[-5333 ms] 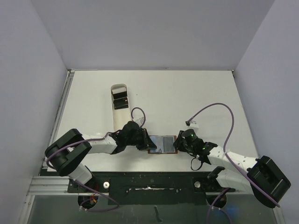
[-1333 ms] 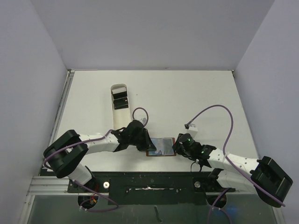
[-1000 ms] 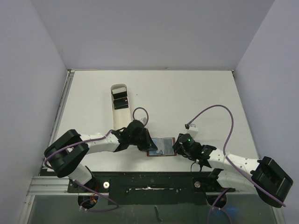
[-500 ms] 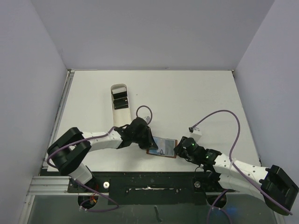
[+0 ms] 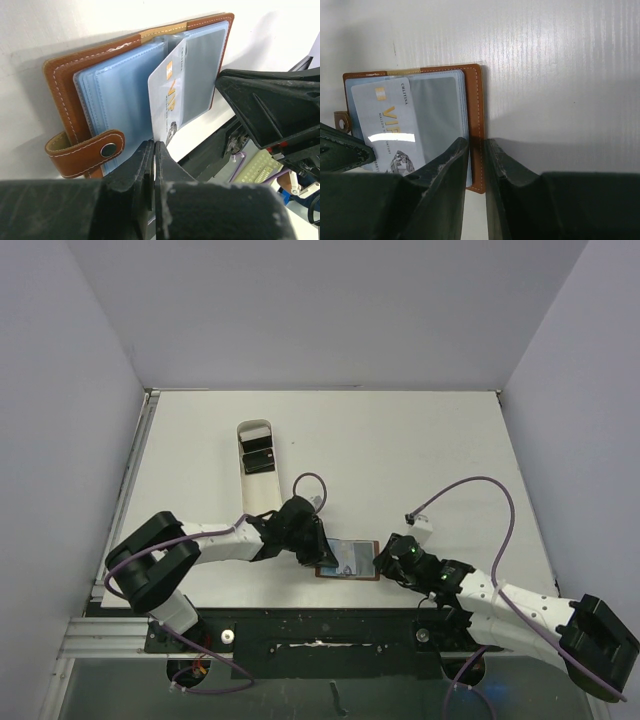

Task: Put the credit cards into the card holder
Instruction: Insert the credit card into the card holder.

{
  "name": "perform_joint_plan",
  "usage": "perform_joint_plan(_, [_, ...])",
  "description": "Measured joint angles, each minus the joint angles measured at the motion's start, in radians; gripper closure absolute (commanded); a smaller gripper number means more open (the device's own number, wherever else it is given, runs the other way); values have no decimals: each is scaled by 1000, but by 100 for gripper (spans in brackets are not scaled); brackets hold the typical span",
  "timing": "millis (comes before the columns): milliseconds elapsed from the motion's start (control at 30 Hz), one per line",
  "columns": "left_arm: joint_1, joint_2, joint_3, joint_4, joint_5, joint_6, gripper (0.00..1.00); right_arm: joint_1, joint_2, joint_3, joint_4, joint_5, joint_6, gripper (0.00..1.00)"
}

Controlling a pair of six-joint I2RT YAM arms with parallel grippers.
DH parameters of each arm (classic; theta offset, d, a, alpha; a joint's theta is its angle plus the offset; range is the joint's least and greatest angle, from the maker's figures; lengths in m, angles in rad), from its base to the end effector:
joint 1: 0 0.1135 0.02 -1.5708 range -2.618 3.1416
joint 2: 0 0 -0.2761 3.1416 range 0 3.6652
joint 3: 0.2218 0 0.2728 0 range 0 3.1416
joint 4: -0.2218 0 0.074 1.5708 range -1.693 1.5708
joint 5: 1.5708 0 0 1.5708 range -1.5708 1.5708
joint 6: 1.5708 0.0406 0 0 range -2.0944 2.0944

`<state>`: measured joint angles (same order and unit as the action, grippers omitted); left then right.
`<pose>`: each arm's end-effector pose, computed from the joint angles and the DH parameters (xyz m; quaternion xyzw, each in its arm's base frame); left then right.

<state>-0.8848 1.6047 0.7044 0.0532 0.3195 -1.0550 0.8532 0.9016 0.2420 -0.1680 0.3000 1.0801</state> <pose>0.1905 -0.2528 0.1339 -0.0224 0.9248 -0.3724 0.0749 0.1222 0.1218 0.1314 0.1582 0.9092 0.2164 0.3185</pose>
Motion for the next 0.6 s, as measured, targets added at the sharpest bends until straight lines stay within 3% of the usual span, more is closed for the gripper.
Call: perform_joint_plan(600, [-3,38,15,-17,38,35,100,19,-8,0,-26,14,13,75])
